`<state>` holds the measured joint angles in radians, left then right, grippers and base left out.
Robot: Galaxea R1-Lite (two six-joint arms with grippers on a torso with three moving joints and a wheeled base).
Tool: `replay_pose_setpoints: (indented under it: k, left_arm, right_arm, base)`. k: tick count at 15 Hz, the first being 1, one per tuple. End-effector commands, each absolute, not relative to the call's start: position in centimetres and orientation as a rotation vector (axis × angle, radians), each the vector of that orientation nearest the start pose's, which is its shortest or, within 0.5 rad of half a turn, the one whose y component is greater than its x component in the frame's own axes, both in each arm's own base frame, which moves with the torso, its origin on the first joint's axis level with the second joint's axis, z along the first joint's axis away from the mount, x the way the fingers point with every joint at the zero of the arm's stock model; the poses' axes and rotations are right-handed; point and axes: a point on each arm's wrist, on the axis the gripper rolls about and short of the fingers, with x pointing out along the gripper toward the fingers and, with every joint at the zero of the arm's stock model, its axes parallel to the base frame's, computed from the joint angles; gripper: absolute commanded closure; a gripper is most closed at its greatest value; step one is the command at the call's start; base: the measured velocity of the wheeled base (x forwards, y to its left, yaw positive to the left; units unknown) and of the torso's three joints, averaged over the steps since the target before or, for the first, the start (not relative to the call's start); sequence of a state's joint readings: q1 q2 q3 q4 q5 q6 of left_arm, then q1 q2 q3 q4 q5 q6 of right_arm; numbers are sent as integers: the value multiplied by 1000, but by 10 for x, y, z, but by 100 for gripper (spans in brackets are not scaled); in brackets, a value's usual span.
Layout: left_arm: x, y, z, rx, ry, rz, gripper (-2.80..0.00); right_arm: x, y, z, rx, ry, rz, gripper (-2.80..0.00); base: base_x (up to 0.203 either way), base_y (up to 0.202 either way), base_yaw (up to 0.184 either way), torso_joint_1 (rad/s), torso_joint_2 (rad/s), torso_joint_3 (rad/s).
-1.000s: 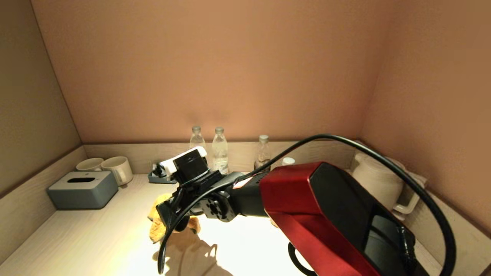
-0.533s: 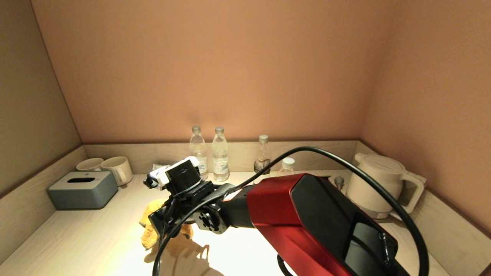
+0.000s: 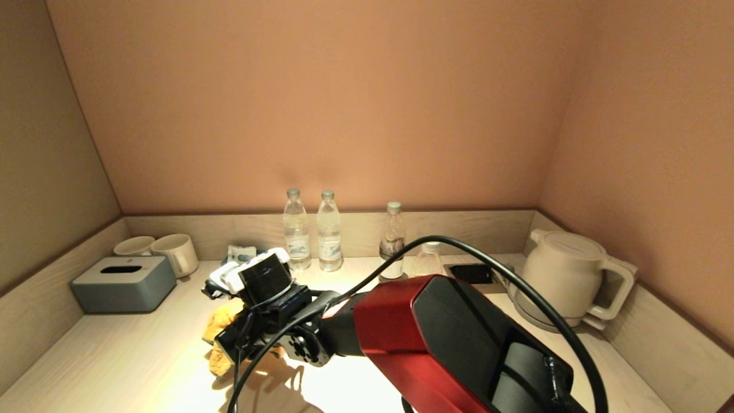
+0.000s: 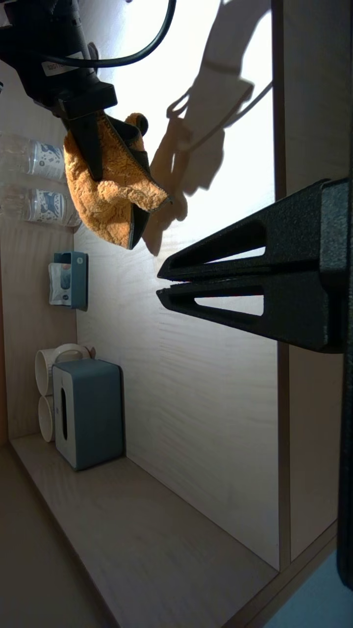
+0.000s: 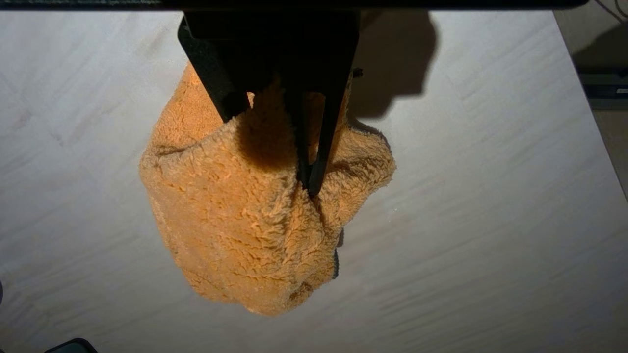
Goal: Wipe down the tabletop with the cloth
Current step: Place the tablecloth
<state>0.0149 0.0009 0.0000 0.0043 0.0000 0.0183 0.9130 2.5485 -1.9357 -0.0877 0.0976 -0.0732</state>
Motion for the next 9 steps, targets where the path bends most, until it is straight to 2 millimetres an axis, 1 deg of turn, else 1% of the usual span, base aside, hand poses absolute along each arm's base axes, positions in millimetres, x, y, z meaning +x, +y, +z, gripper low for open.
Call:
replay_pose_setpoints:
  k: [1,7,9]
  left_arm:
    - [-23,0,75,18,6,15,0]
    - [-23,0,75,18,6,15,0]
    - [-23,0,75,18,6,15,0]
  right_arm:
    - [315,419,73,-296,469,1009,0]
    - [313,422,63,-308,489,1014,0]
    - [311,423,63,-310,490,1017,0]
  base:
    - [0,0,0,0,0,0]
    - [0,0,0,0,0,0]
    - [0,0,0,0,0,0]
